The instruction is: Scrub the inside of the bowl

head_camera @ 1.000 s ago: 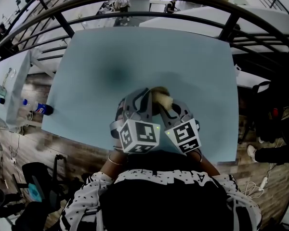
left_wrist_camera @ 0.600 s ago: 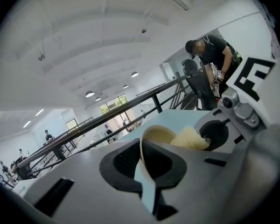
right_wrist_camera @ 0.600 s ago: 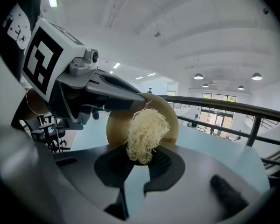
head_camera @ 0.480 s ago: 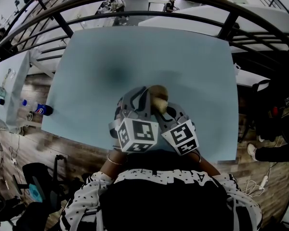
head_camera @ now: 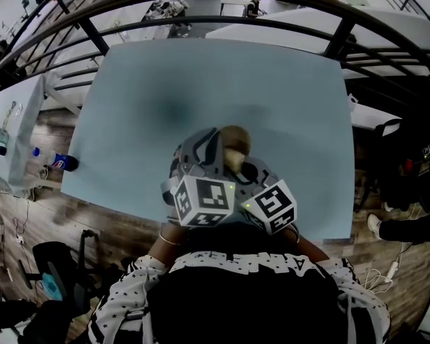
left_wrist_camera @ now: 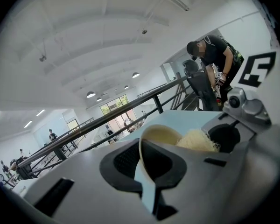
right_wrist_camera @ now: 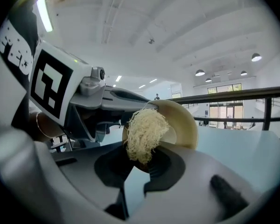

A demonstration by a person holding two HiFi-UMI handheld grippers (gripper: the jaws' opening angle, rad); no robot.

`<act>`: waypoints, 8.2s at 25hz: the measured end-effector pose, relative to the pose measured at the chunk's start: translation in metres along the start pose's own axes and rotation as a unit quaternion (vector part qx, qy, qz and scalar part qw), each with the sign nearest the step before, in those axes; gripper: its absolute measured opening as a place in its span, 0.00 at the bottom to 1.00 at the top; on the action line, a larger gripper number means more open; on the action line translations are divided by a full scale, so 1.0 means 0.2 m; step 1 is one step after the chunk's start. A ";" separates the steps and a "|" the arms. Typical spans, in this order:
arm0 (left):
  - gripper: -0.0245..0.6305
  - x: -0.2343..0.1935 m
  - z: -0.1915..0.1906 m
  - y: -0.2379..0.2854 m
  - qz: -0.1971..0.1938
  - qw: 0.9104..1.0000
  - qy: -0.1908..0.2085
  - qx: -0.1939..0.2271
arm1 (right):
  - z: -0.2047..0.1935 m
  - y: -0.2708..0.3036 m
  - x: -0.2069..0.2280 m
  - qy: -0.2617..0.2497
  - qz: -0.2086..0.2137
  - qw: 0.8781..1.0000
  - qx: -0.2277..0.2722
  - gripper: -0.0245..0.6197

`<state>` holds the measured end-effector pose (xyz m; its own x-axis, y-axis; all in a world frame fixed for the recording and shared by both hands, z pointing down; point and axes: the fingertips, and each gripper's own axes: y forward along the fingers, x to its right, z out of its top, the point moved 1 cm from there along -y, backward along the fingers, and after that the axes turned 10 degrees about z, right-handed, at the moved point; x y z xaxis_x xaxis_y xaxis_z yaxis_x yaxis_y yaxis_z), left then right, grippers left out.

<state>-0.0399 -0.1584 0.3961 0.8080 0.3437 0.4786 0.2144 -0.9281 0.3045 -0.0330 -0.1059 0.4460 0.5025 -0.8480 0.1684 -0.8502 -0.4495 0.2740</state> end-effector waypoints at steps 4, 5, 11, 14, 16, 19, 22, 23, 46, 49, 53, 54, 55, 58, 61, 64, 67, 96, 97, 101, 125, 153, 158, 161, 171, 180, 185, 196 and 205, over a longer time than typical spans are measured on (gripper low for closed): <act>0.07 0.00 -0.01 0.01 0.000 1.000 -0.001 -0.004 | -0.01 -0.02 0.02 0.038 0.009 0.999 0.012 0.12; 0.07 0.00 -0.02 0.01 0.000 1.000 0.001 -0.004 | -0.01 -0.03 0.02 0.045 0.013 0.999 0.014 0.12; 0.07 -0.03 -0.05 0.03 0.003 1.000 0.016 -0.011 | 0.00 -0.10 0.02 0.063 0.024 0.997 0.036 0.12; 0.07 -0.04 -0.07 0.03 -0.004 0.999 0.039 -0.007 | 0.05 -0.18 0.08 0.043 0.007 0.998 0.044 0.12; 0.07 -0.02 -0.08 0.02 -0.023 0.998 0.060 0.000 | 0.11 -0.24 0.15 0.016 -0.007 0.999 0.050 0.12; 0.07 0.00 -0.10 0.00 -0.062 0.995 0.081 0.009 | 0.18 -0.30 0.26 -0.049 -0.031 0.998 0.037 0.12; 0.07 0.03 -0.10 -0.02 -0.096 0.988 0.116 0.023 | 0.20 -0.29 0.32 -0.130 -0.036 0.991 -0.009 0.12; 0.07 0.05 -0.09 -0.03 -0.107 0.985 0.131 0.029 | 0.20 -0.28 0.32 -0.154 -0.031 0.987 -0.025 0.12; 0.07 0.20 -0.05 -0.16 -0.280 0.934 0.212 0.062 | 0.02 -0.11 0.16 -0.427 0.104 0.878 -0.191 0.12; 0.07 0.20 -0.05 -0.15 -0.279 0.936 0.206 0.061 | 0.02 -0.12 0.16 -0.422 0.102 0.880 -0.190 0.12; 0.07 0.18 -0.04 -0.14 -0.275 0.942 0.183 0.059 | 0.02 -0.12 0.17 -0.412 0.096 0.887 -0.185 0.12; 0.07 0.18 -0.04 -0.14 -0.271 0.944 0.176 0.058 | 0.02 -0.12 0.17 -0.408 0.093 0.889 -0.184 0.12; 0.07 0.17 -0.04 -0.13 -0.268 0.947 0.170 0.056 | 0.02 -0.12 0.17 -0.402 0.091 0.893 -0.182 0.12; 0.07 0.15 -0.04 -0.12 -0.258 0.954 0.145 0.052 | 0.01 -0.12 0.18 -0.378 0.086 0.905 -0.176 0.12; 0.07 0.14 -0.04 -0.11 -0.249 0.959 0.126 0.049 | 0.00 -0.13 0.19 -0.363 0.078 0.912 -0.175 0.12; 0.07 0.13 -0.04 -0.10 -0.239 0.962 0.119 0.048 | 0.00 -0.13 0.21 -0.354 0.070 0.916 -0.176 0.12; 0.07 0.12 -0.05 -0.09 -0.230 0.966 0.106 0.045 | -0.01 -0.13 0.22 -0.342 0.064 0.921 -0.173 0.12; 0.07 -0.09 -0.02 -0.03 -0.138 0.990 -0.006 0.030 | -0.10 -0.14 0.23 -0.265 0.033 0.949 -0.170 0.12; 0.07 -0.09 -0.02 -0.03 -0.136 0.990 -0.009 0.030 | -0.10 -0.15 0.25 -0.267 0.027 0.948 -0.170 0.12; 0.07 -0.10 -0.01 -0.04 -0.133 0.990 -0.019 0.031 | -0.04 -0.19 0.32 -0.259 -0.006 0.953 -0.156 0.12; 0.07 -0.17 0.02 0.00 -0.094 0.988 -0.117 0.023 | -0.04 -0.12 0.20 -0.202 -0.006 0.973 -0.108 0.12; 0.07 -0.28 -0.04 0.00 -0.036 0.983 -0.178 0.006 | -0.02 -0.08 0.13 -0.181 -0.008 0.979 -0.094 0.12; 0.07 -0.30 -0.01 -0.01 -0.024 0.979 -0.200 0.018 | 0.00 -0.07 0.09 -0.165 -0.002 0.984 -0.069 0.12; 0.07 -0.30 0.01 -0.01 -0.016 0.977 -0.209 0.026 | 0.00 -0.06 0.06 -0.164 0.003 0.984 -0.066 0.12; 0.07 -0.32 0.04 -0.02 -0.011 0.972 -0.232 0.041 | -0.01 -0.03 0.02 -0.164 0.015 0.985 -0.061 0.12; 0.07 -0.33 0.06 -0.04 -0.002 0.957 -0.285 0.057 | 0.05 -0.07 0.07 -0.160 -0.027 0.986 -0.035 0.12; 0.07 -0.33 0.07 -0.04 0.004 0.954 -0.292 0.064 | 0.06 -0.05 0.03 -0.158 -0.017 0.987 -0.029 0.12; 0.07 -0.30 0.10 -0.05 0.004 0.953 -0.296 0.071 | 0.07 -0.02 -0.02 -0.145 -0.006 0.989 -0.015 0.12; 0.07 -0.27 0.13 -0.07 -0.011 0.952 -0.295 0.080 | 0.08 0.01 -0.07 -0.141 0.003 0.990 -0.004 0.12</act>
<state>-0.0720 -0.1673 0.3436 0.9598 0.2672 -0.0864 0.2780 -0.9475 0.1577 -0.0443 -0.1002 0.4289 0.4327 -0.8959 -0.1005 -0.8513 -0.4427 0.2815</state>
